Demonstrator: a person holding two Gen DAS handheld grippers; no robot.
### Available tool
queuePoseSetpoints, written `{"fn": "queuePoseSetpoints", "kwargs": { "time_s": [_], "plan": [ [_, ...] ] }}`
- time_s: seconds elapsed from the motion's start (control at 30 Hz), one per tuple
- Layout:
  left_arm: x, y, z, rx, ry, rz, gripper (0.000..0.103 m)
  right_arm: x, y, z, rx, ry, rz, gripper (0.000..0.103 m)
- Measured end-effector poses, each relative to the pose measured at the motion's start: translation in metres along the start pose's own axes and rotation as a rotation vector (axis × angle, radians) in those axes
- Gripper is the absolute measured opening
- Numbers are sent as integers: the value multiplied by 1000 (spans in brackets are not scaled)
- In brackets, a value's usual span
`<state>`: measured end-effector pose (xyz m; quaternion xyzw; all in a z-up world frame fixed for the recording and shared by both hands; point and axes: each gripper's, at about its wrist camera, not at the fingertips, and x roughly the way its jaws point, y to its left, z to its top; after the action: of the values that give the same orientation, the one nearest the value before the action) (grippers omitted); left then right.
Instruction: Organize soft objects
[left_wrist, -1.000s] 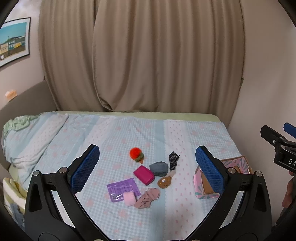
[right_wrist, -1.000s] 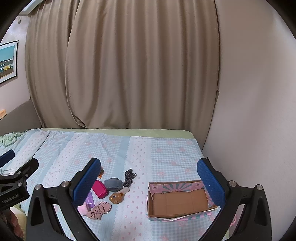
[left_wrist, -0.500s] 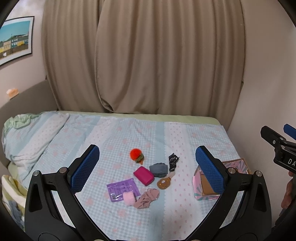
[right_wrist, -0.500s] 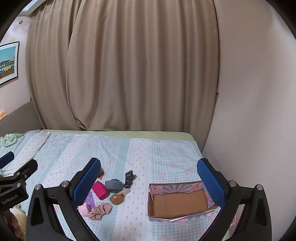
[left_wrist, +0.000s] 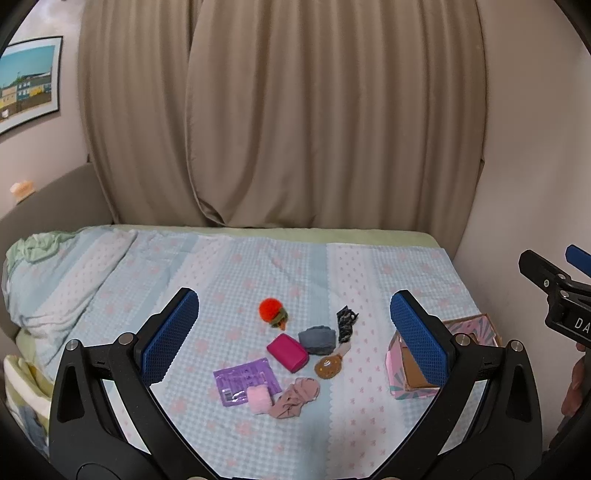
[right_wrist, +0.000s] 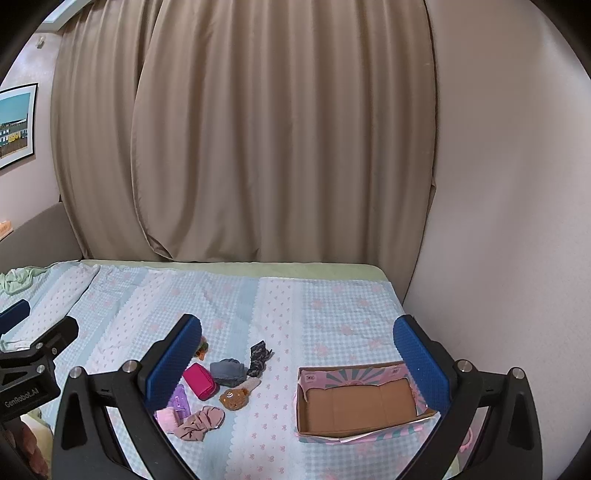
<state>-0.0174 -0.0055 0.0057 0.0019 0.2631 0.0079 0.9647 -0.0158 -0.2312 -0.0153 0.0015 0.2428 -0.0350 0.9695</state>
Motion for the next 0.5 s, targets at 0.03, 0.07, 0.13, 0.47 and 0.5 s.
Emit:
{"fn": "queuePoseSetpoints", "kwargs": {
  "time_s": [0.03, 0.07, 0.13, 0.47, 0.5],
  "plan": [
    [0, 0, 0, 1, 0, 0, 103, 1, 0, 0, 1, 3, 2, 103],
    [0, 0, 0, 3, -1, 1, 103, 2, -1, 0, 3, 5, 2, 103],
    [2, 0, 0, 6, -3, 0, 103, 2, -1, 0, 3, 6, -1, 103],
    [14, -2, 4, 13, -4, -10, 103, 4, -1, 4, 9, -8, -25, 103],
    [15, -2, 5, 12, -1, -12, 103, 5, -1, 4, 12, -6, -25, 103]
  ]
}}
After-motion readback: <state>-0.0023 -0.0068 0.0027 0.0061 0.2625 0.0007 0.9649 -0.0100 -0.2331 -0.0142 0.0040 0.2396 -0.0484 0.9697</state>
